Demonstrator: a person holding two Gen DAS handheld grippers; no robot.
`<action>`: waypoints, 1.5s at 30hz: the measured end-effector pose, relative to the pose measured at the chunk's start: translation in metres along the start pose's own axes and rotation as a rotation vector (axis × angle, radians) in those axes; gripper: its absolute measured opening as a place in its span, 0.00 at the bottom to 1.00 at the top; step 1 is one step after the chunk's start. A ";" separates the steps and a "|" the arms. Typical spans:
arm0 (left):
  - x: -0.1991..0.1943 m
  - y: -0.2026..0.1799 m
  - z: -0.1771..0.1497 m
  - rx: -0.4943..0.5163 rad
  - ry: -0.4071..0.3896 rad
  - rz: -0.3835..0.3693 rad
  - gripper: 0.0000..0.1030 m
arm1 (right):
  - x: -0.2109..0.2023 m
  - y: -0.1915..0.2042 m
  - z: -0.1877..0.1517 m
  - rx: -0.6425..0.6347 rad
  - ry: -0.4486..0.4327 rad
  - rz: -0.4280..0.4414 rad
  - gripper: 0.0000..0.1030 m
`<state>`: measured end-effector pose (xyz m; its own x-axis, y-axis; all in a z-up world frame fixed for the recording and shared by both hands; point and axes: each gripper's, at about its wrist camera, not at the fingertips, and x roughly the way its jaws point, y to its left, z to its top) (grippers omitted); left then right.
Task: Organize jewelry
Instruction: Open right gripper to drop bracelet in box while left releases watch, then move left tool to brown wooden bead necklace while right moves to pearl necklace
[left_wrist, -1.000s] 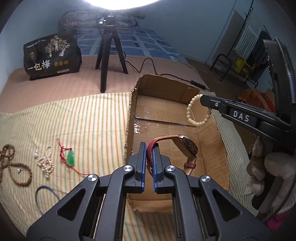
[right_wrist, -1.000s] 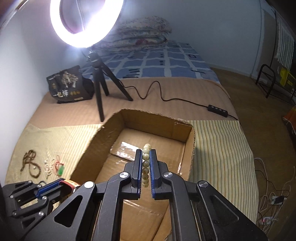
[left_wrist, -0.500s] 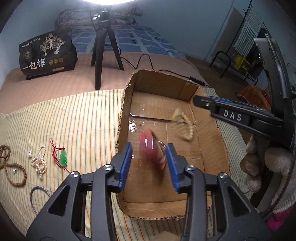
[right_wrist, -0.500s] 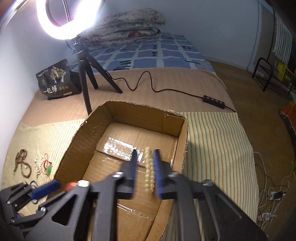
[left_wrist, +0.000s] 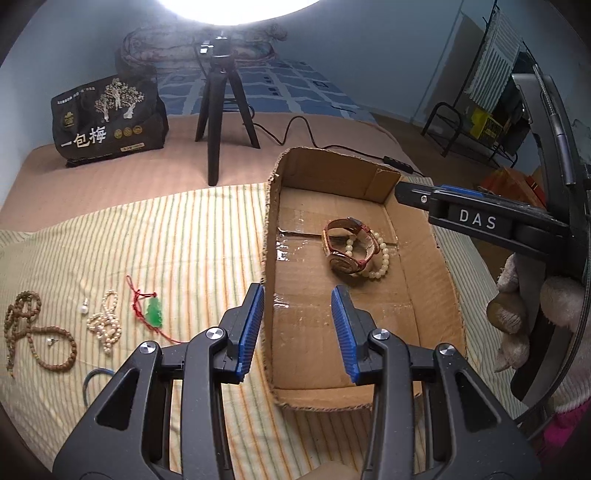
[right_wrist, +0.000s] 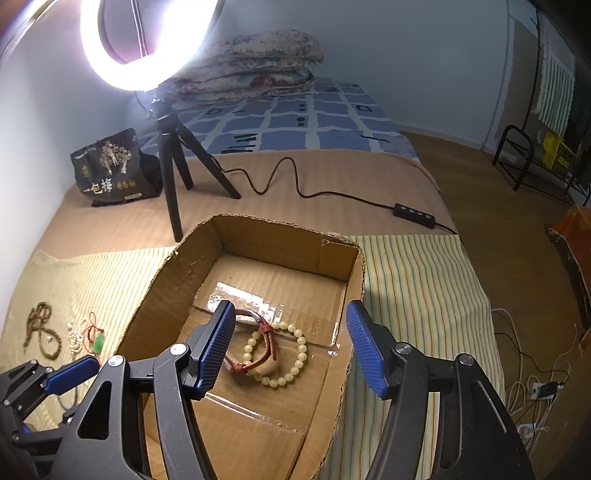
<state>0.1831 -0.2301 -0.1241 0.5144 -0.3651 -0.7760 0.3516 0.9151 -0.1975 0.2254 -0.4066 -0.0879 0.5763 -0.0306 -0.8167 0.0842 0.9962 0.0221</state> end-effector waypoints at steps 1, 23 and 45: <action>-0.003 0.002 -0.001 -0.001 -0.002 0.000 0.37 | -0.002 0.000 0.000 -0.001 -0.002 0.000 0.60; -0.073 0.105 -0.021 -0.059 -0.050 0.103 0.37 | -0.040 0.067 0.001 -0.087 -0.092 0.061 0.68; -0.094 0.253 -0.031 -0.272 0.011 0.159 0.57 | -0.015 0.195 -0.010 -0.231 0.030 0.298 0.68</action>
<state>0.1994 0.0406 -0.1201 0.5370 -0.2135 -0.8161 0.0449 0.9733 -0.2250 0.2247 -0.2107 -0.0772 0.5235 0.2625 -0.8105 -0.2715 0.9532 0.1334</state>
